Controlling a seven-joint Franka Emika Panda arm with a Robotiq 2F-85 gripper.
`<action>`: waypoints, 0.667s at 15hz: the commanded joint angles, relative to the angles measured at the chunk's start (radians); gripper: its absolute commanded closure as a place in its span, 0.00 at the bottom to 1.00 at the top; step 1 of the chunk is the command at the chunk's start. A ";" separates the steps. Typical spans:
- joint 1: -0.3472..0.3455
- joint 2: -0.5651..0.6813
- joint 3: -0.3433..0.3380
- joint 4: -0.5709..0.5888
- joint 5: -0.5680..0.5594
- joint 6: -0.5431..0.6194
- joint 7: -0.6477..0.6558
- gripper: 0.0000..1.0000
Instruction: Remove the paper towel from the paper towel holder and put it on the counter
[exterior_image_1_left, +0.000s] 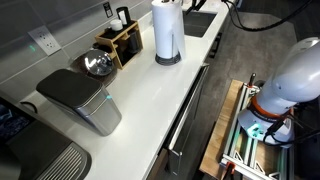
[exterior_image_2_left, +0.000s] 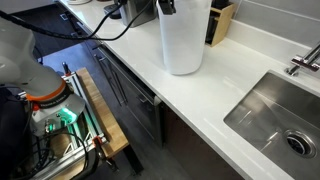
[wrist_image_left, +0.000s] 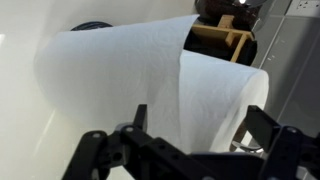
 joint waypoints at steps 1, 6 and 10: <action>0.002 0.010 0.027 0.002 0.033 0.060 0.039 0.00; 0.000 0.021 0.063 0.000 0.015 0.118 0.096 0.00; -0.008 0.039 0.092 0.000 -0.010 0.166 0.166 0.00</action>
